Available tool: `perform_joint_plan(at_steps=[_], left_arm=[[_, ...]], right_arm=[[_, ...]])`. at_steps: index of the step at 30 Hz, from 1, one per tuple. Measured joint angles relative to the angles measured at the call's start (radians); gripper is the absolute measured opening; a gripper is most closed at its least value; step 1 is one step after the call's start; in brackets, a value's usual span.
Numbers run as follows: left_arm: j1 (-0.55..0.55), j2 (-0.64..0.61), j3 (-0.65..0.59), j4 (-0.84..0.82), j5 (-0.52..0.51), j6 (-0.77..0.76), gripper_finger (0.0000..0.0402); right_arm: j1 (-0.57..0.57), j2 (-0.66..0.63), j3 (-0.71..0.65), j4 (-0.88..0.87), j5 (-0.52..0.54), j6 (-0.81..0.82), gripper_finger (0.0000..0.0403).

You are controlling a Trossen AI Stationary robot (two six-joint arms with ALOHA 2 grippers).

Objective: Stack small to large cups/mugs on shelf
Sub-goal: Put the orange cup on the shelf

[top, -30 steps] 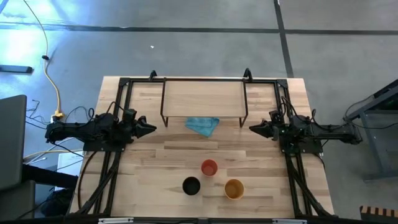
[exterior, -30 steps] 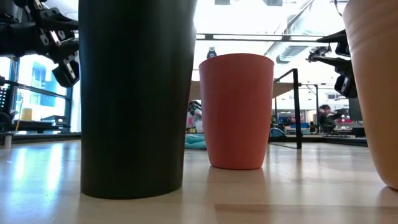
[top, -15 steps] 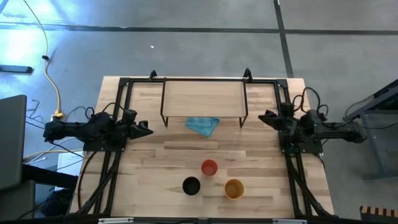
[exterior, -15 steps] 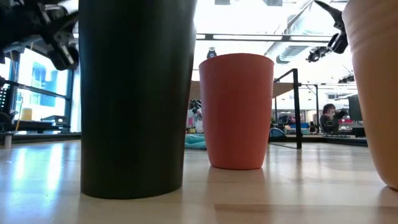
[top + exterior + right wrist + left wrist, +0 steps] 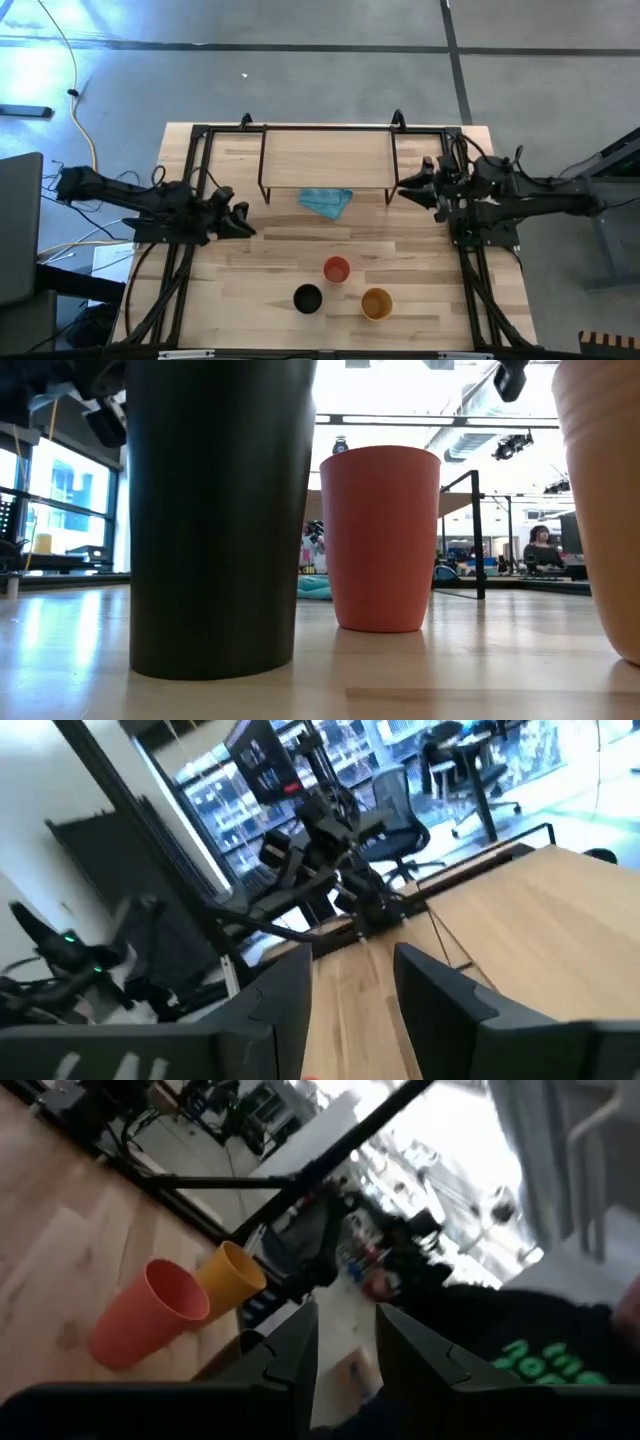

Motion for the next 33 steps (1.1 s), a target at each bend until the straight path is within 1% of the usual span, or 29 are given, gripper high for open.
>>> perform_joint_plan(at_steps=[4,7,10,14,18,21,26,30,33], left_arm=[[-0.010,0.074,0.029,-0.020,0.001,0.065,0.0092],[-0.009,0.083,0.030,-0.124,0.000,0.084,0.0092],[-0.010,0.075,0.029,-0.230,-0.018,0.093,0.0092],[-0.010,0.043,0.029,-0.292,-0.046,0.131,0.0092],[-0.010,-0.022,0.029,-0.366,-0.105,0.168,0.0092],[-0.010,-0.084,0.029,-0.454,-0.159,0.181,0.0092],[-0.009,-0.192,0.029,-0.571,-0.203,0.181,0.0092],[-0.009,-0.258,0.029,-0.634,-0.235,0.181,0.0092],[-0.009,-0.299,0.029,-0.681,-0.249,0.181,0.0092]], right_arm=[[0.010,0.117,0.111,-0.158,-0.040,0.025,0.0135],[0.053,0.223,0.176,-0.241,-0.087,0.026,0.0135],[0.107,0.316,0.231,-0.241,-0.095,-0.012,0.0135],[0.182,0.434,0.306,-0.240,-0.090,-0.063,0.0135],[0.258,0.543,0.374,-0.244,-0.044,-0.107,0.0135],[0.306,0.622,0.427,-0.304,0.026,-0.149,0.0135],[0.359,0.742,0.530,-0.407,0.135,-0.191,0.0135],[0.369,0.826,0.595,-0.394,0.144,-0.193,0.0135],[0.368,0.889,0.646,-0.391,0.137,-0.162,0.0135]])
